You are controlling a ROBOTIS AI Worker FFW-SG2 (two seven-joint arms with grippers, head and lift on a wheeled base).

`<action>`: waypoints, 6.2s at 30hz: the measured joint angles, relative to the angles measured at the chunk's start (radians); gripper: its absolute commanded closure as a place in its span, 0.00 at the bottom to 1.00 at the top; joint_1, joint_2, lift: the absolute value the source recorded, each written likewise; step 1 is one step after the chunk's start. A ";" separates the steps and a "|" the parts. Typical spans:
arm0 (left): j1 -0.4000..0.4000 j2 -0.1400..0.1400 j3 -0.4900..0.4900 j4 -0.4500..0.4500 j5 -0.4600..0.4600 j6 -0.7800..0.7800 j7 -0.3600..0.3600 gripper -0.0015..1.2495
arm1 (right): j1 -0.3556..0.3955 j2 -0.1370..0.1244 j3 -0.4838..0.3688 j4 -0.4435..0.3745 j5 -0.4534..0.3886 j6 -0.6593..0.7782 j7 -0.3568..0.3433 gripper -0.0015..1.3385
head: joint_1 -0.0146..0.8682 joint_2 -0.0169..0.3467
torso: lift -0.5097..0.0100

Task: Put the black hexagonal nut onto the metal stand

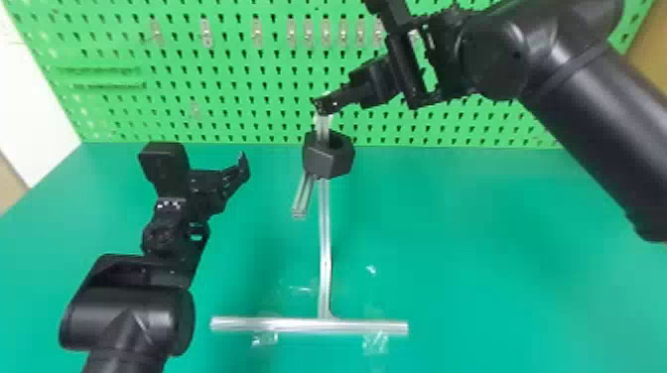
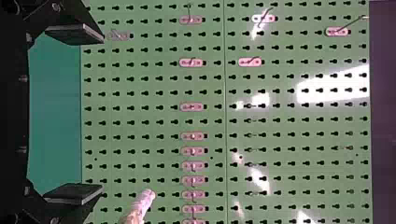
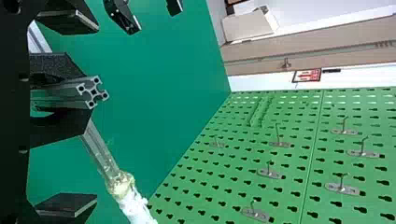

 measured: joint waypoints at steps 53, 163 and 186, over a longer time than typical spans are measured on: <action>0.015 0.003 0.018 -0.028 0.014 0.001 0.000 0.13 | 0.586 0.137 -0.669 -0.209 0.193 -0.389 -0.101 0.05 | 0.80 0.27 | 0.98; 0.038 0.001 0.013 -0.026 0.031 0.009 0.015 0.13 | 0.872 0.182 -0.749 -0.133 0.487 -0.831 -0.235 0.06 | 0.80 0.27 | 0.98; 0.038 0.001 0.011 -0.026 0.029 0.009 0.015 0.13 | 0.872 0.185 -0.755 -0.133 0.482 -0.829 -0.236 0.06 | 0.80 0.27 | 0.98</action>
